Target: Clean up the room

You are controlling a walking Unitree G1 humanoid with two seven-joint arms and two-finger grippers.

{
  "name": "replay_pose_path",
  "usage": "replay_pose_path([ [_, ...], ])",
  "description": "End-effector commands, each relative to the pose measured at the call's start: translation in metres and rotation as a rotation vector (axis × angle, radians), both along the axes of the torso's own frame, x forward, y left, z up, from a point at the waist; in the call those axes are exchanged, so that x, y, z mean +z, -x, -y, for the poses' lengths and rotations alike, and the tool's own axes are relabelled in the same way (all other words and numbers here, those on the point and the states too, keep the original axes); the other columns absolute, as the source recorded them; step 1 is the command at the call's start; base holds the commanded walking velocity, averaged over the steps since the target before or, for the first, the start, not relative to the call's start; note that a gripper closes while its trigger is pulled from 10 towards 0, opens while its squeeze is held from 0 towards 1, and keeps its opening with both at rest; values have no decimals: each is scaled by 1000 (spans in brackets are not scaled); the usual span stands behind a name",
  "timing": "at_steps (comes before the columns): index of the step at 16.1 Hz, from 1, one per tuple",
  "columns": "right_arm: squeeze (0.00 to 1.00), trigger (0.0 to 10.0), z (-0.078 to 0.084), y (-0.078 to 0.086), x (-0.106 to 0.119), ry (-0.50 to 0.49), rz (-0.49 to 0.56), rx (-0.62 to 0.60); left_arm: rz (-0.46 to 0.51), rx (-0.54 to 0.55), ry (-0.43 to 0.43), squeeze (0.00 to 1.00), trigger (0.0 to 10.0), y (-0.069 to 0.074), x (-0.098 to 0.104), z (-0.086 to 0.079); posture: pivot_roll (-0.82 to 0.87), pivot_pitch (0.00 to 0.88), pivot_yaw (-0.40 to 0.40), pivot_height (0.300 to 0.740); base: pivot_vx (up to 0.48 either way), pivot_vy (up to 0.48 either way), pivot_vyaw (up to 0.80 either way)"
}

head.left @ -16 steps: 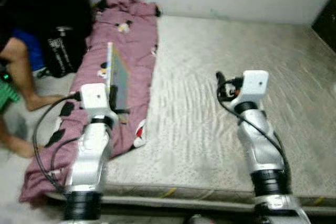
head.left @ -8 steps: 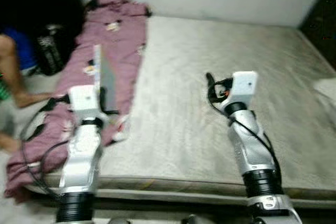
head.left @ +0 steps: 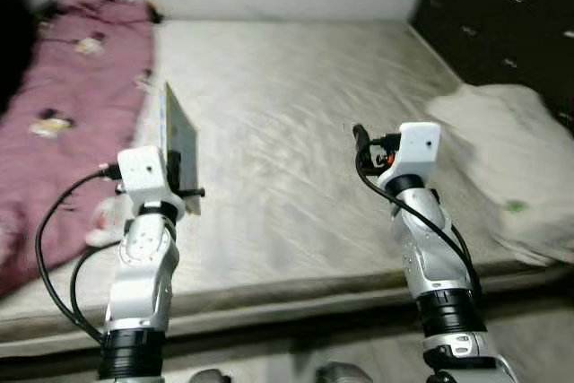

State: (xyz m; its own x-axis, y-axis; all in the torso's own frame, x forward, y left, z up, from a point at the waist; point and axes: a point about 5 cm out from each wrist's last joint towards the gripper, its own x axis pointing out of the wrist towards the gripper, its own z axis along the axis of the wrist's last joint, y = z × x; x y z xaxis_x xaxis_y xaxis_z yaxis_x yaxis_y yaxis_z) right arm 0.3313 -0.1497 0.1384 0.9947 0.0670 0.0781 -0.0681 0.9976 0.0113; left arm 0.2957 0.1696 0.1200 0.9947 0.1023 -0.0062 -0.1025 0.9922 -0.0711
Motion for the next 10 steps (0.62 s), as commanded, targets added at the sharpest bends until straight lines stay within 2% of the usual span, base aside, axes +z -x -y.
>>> replay_pose_path([
  [1, 0, 10000, 5, -1, 1, 6, 0, -9, 51, -15, 6, 0, 10000, -2, 10, 5, -23, 0, -12, 740, 0, -394, 0],
  [5, 0, 10000, 5, -1, 1, 13, 2, -8, 65, -11, 17, 0, 10000, -3, 11, 6, -25, 0, -15, 740, 0, -351, 0],
  [10, 0, 10000, 4, -1, 2, 25, 7, -1, 102, -37, 76, 0, 10000, 0, 13, 4, -27, 0, -16, 740, 0, 0, 0],
])
